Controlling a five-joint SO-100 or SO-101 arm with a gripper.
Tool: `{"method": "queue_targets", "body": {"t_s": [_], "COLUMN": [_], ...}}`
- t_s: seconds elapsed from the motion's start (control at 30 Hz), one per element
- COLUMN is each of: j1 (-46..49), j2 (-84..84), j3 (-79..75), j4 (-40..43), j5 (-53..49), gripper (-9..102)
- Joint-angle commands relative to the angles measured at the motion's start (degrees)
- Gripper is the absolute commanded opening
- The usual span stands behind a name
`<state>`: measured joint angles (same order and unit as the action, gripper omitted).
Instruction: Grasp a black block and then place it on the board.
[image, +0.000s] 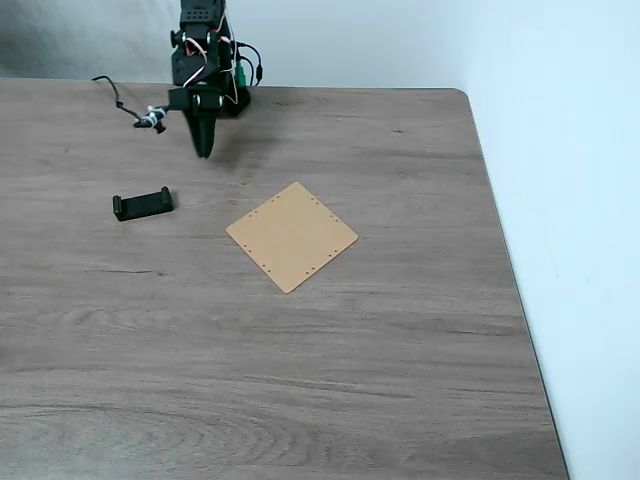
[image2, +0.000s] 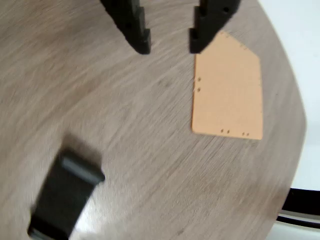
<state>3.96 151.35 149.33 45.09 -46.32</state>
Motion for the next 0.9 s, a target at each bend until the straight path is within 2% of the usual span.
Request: {"method": "queue_targets", "body": {"t_s": [0.0,0.2,0.53,0.87], "j1": [1.67,3.16,7.03,9.4], "j2": [-4.92,-15.29,-25.66,-30.15], "j3": [-6.42,-13.71,-20.21,-26.98], "j4": [-2.55,-2.46,-2.64,4.92], "j5": [-5.36,-16.17,-39.9,-56.69], "gripper": [12,16,24,25]}}
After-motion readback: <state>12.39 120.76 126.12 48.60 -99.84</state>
